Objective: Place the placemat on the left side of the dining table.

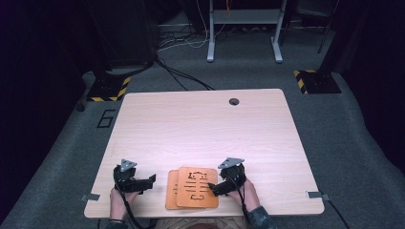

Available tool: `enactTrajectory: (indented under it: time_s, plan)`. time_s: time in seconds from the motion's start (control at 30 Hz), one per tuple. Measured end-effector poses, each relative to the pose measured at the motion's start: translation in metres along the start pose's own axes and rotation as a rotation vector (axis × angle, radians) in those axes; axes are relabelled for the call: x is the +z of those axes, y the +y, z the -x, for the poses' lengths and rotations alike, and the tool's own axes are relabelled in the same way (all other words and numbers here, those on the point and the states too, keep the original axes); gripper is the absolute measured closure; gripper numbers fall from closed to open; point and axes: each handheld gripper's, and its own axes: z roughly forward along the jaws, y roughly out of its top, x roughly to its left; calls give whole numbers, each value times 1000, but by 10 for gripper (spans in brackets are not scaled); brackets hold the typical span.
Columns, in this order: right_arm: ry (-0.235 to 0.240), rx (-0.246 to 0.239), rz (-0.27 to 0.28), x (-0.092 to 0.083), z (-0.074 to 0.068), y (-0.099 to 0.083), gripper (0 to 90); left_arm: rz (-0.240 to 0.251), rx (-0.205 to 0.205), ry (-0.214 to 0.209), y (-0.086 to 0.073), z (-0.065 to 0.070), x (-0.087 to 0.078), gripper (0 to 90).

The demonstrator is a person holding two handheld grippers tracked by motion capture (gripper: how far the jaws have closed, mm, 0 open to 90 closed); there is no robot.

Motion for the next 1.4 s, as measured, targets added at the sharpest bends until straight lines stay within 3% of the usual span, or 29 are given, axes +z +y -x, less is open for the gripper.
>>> enactTrajectory:
  time_s: [0.37, 0.6, 0.93, 1.07, 1.4]
  plan:
    - [-2, -2, 1, 0, 0, 0, 0, 7, 25, -72, 2, 22, 3, 0]
    - [-2, 1, -1, 0, 0, 0, 0, -6, 41, -146, 3, 38, 8, 0]
    - [-2, 1, 0, 0, 0, 0, 0, -12, 55, -198, 8, 56, 11, 0]
    - [-2, 3, 0, 0, 0, 0, 0, -26, 52, -258, 9, 63, 14, 0]
    - [-3, -4, 6, 0, 0, 0, 0, -58, 95, -288, 12, 80, 22, 0]
